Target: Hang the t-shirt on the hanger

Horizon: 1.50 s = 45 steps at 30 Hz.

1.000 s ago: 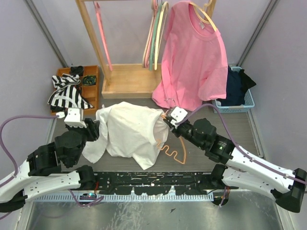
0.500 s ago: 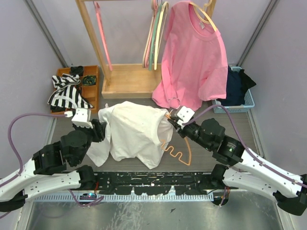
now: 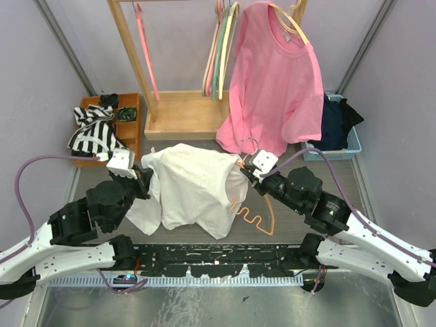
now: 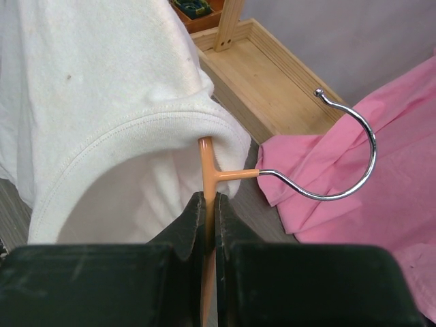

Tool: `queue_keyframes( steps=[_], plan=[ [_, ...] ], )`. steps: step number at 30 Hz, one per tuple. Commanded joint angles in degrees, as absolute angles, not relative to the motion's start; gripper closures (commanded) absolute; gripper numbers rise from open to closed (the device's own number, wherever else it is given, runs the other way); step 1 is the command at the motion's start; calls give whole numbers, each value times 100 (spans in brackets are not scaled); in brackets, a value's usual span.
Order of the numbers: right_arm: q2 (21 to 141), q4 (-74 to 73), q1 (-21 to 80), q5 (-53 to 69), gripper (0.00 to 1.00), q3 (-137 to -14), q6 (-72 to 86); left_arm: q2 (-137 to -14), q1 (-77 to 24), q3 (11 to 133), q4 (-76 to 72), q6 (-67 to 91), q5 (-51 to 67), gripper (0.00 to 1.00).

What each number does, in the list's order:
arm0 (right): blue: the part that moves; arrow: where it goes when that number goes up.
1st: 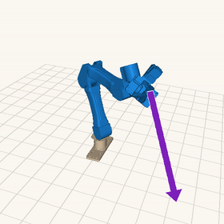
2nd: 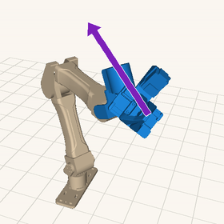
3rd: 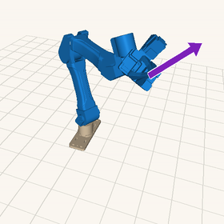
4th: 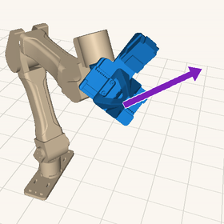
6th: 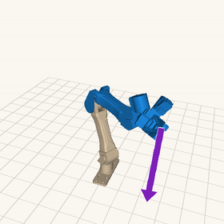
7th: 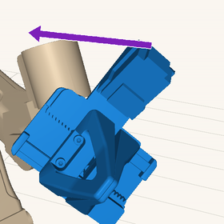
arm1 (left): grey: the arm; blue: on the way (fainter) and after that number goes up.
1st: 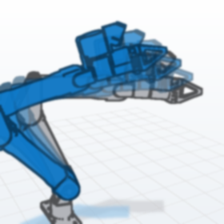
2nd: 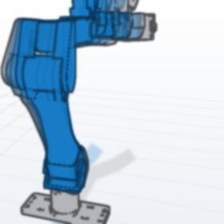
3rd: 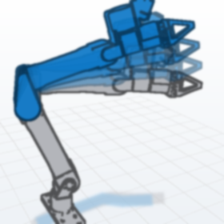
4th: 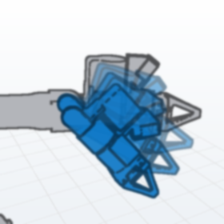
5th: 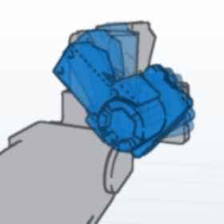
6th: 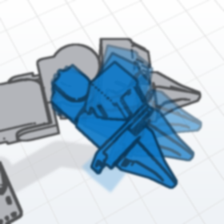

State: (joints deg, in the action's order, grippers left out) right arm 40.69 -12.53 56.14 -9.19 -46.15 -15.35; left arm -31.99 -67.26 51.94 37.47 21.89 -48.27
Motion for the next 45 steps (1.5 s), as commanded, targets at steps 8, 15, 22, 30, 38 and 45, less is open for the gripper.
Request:
queue_keyframes(
  steps=[8,15,22,30,38,45],
  plan=[
    [3731,-878,5642,-1017,99,-5201,-1538,-3599,-6706,6628,4178,2023,-4932,99],
    [3818,-914,5639,-1057,99,-5314,-1549,-3394,-6707,6493,4646,2304,-4003,59],
    [3900,-998,5634,-1037,99,-5458,-1565,-2930,-6711,6080,4942,2616,-3817,16],
    [3959,-1045,5642,-967,99,-5650,-1519,-2657,-6706,5538,4789,2790,-3697,34],
    [3999,-1070,5639,-949,99,-5803,-1514,-2685,-6706,5180,4411,2839,-3758,54],
    [3967,-1139,5642,-970,99,-5825,-1529,-2682,-6706,5128,3722,2664,-3511,91]
  ],
)
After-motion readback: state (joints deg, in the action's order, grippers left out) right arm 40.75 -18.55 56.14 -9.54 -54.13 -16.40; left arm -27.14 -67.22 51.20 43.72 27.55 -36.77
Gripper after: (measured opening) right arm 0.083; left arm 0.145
